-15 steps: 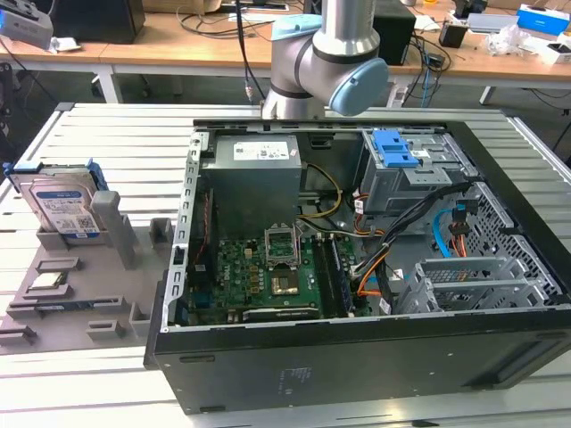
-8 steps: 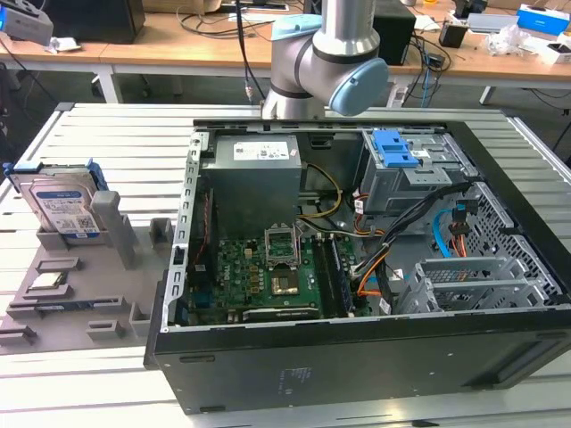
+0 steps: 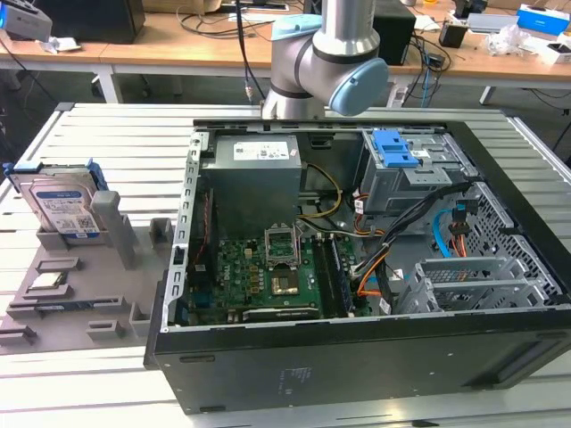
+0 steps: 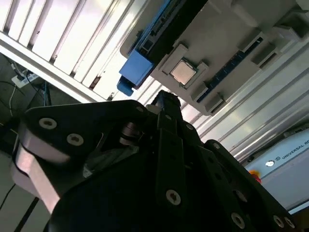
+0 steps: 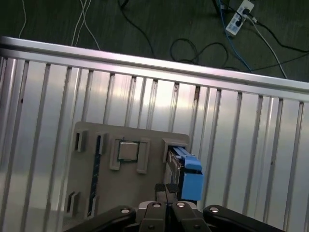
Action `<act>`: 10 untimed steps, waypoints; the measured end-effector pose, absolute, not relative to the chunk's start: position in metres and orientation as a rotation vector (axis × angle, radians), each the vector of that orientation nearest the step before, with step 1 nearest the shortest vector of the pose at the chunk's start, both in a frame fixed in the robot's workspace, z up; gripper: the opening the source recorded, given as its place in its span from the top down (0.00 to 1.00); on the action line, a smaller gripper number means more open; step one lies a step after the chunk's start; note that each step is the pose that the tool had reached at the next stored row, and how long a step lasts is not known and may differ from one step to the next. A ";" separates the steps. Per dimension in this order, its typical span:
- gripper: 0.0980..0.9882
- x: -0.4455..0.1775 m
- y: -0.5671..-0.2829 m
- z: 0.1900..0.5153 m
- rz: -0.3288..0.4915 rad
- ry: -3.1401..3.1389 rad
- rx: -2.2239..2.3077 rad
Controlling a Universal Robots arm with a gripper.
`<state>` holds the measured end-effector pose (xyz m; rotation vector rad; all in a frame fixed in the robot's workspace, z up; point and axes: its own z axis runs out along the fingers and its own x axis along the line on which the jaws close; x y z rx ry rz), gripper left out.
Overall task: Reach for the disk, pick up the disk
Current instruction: 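Pick up the disk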
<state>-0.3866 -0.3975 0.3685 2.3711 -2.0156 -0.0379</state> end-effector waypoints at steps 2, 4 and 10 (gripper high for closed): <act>0.99 -0.387 -0.398 0.368 -0.037 -1.959 2.418; 0.99 -0.387 -0.397 0.369 -0.036 -1.919 2.449; 0.99 -0.387 -0.397 0.369 -0.035 -1.874 2.483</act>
